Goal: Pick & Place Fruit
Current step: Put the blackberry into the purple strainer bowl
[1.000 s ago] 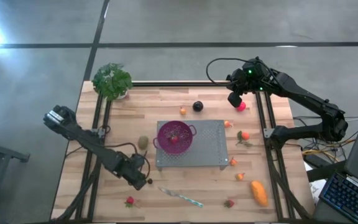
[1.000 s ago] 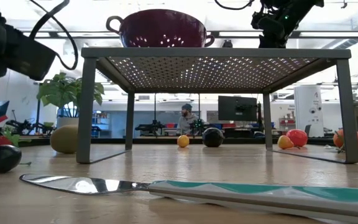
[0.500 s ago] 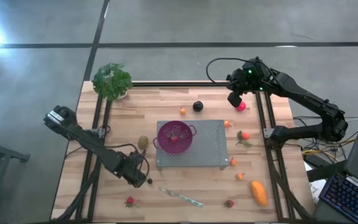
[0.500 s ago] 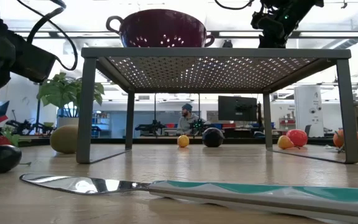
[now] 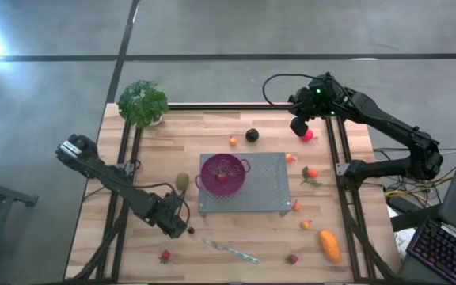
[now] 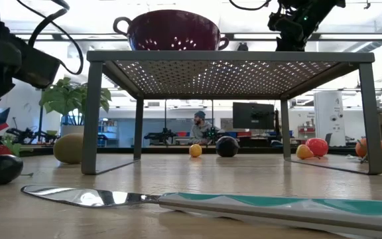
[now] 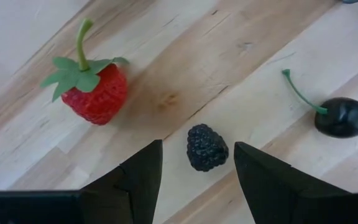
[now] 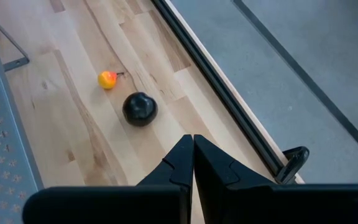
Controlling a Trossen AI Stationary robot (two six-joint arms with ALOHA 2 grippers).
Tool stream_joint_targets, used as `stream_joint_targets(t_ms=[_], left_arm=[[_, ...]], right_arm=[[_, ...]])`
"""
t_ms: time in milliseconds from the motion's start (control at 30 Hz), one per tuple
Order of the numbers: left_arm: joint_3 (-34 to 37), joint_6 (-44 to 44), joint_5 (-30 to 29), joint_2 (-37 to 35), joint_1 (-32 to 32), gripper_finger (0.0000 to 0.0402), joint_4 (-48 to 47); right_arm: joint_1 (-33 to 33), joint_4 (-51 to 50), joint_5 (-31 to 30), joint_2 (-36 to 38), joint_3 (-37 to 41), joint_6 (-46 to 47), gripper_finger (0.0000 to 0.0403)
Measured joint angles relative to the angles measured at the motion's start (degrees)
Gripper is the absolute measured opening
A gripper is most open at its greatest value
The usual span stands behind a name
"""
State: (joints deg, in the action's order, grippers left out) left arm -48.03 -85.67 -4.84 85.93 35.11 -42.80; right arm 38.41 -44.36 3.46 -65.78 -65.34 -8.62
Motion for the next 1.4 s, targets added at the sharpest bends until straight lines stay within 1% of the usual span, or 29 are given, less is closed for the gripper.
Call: stream_joint_targets(t_ms=[367, 567, 700, 867, 1133, 1267, 1400], left_arm=[[3.2, -1.5, -0.1, 0.0, 0.0, 0.0204, 4.6], [3.4, -1.5, -0.2, 0.0, 0.0, 0.0202, 4.9], [4.1, -1.5, -0.2, 0.0, 0.0, 0.0187, 5.3], [5.1, -1.5, -0.2, -0.1, 0.0, 0.0157, 5.7], [4.7, -1.1, -0.2, -0.1, 0.0, 0.0110, 5.2], [4.7, -0.7, 0.8, -0.8, 0.0, 0.0105, 5.6], [4.6, -0.5, 1.3, -3.4, 0.0, 0.0115, 5.4]], right_arm=[[0.0, 0.2, 0.0, 0.0, 0.0, -0.4, 0.0008], [0.0, 0.2, 0.0, 0.0, 0.0, -0.4, 0.0008], [0.0, 0.2, 0.0, 0.0, 0.0, -0.4, 0.0008], [0.0, 0.2, 0.0, 0.0, 0.0, -0.4, 0.0008], [0.0, 0.2, 0.0, 0.0, 0.0, -0.4, 0.0008], [0.0, 0.2, 0.0, 0.0, 0.0, -0.4, 0.0008], [0.0, 0.2, 0.0, 0.0, 0.0, -0.4, 0.0008]])
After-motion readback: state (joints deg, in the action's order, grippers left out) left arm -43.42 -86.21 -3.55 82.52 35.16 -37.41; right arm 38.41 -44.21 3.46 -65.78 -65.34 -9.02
